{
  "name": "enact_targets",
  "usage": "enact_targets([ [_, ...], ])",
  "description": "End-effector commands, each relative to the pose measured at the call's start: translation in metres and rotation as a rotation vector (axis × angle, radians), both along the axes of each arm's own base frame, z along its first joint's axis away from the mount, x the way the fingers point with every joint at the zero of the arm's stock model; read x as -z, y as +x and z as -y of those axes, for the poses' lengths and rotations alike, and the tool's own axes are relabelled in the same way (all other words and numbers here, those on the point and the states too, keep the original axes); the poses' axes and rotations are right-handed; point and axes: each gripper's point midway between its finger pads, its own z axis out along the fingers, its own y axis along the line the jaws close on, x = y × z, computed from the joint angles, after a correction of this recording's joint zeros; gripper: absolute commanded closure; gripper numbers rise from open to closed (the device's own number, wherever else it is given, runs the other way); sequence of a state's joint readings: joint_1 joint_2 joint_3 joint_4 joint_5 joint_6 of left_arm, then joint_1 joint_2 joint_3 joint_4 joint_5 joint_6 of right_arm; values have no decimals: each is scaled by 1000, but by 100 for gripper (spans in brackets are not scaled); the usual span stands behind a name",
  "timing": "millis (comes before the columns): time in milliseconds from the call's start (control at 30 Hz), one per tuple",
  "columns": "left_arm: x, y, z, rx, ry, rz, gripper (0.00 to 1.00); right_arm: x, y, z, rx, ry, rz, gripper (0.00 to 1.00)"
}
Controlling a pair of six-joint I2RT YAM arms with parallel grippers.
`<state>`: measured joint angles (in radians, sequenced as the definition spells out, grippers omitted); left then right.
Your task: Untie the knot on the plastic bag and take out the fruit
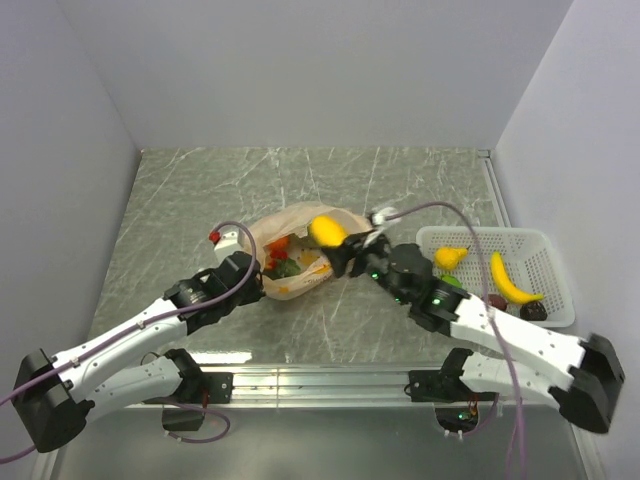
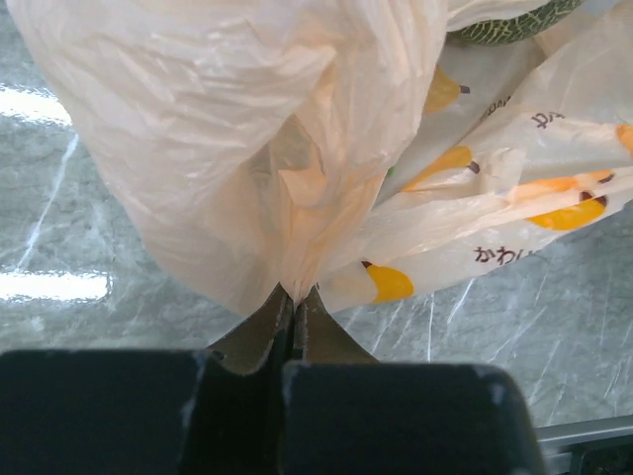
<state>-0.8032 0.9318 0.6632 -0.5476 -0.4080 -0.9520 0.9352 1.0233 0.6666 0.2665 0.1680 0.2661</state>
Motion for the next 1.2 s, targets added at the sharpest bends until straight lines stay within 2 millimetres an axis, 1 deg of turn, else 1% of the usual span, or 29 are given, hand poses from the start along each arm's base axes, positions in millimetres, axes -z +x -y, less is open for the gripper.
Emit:
enact_targets([
  [0,0,3,7,29,-23,14,99,10,29,93,396,-114,-28,78],
  [33,1,3,7,33,-21,13,99,16,36,125,519,-117,-75,78],
  [67,2,3,7,33,-21,12,100,10,40,154,632,-88,-74,78],
  [100,2,3,8,37,-26,13,100,12,42,174,701,-77,-93,78],
  [133,4,3,8,41,-22,12,100,17,44,213,842,-46,-135,78],
  [200,5,2,9,48,-27,8,100,26,41,252,994,-14,-171,76],
  [267,5,2,10,53,-29,9,99,40,32,296,1149,-9,-204,65],
  [300,5,1,10,58,-30,9,99,45,30,306,1177,6,-218,59],
  [333,4,1,11,60,-39,12,99,52,27,316,1207,19,-231,51],
  [367,5,0,11,63,-39,13,99,55,24,333,1270,40,-242,47],
  [400,5,0,11,65,-40,13,100,59,23,338,1293,73,-256,42],
  [433,4,0,12,67,-41,12,99,64,20,343,1314,82,-271,24],
  [467,5,-1,11,68,-38,10,99,67,18,348,1336,96,-282,15],
  [533,4,0,11,68,-36,13,99,68,16,351,1343,90,-290,5],
  [600,3,0,11,70,-39,15,99,68,15,351,1336,71,-298,3],
  [633,1,0,12,73,-43,18,99,62,16,349,1323,71,-283,3],
  [700,1,-1,11,67,-52,16,100,56,16,344,1266,44,-265,2],
  [733,0,-2,11,63,-56,17,99,43,24,323,1136,74,-226,4],
  [767,3,-4,9,59,-53,8,99,35,27,309,1045,76,-192,7],
  [800,5,-5,8,49,-60,-2,99,18,32,294,946,78,-122,13],
  [867,9,-10,6,34,-68,-23,99,-5,29,232,620,100,-48,19],
  [900,12,-14,5,26,-79,-47,100,-14,26,213,524,95,-18,20],
  [933,14,-17,5,24,-85,-61,99,-32,25,190,420,98,30,21],
  [967,15,-19,4,18,-91,-75,99,-40,13,155,269,88,45,22],
  [1033,19,-28,5,22,-104,-116,99,-55,8,116,114,21,83,23],
  [1067,21,-33,4,21,-105,-142,99,-60,-3,81,-21,-29,96,24],
  [1100,19,-32,5,15,-113,-141,99,-59,-13,70,-79,-45,110,24],
  [1133,20,-37,3,19,-105,-161,99,-63,-14,49,-148,-71,110,24],
  [1167,20,-38,1,12,-98,-169,99,-65,-32,25,-256,-83,120,24],
])
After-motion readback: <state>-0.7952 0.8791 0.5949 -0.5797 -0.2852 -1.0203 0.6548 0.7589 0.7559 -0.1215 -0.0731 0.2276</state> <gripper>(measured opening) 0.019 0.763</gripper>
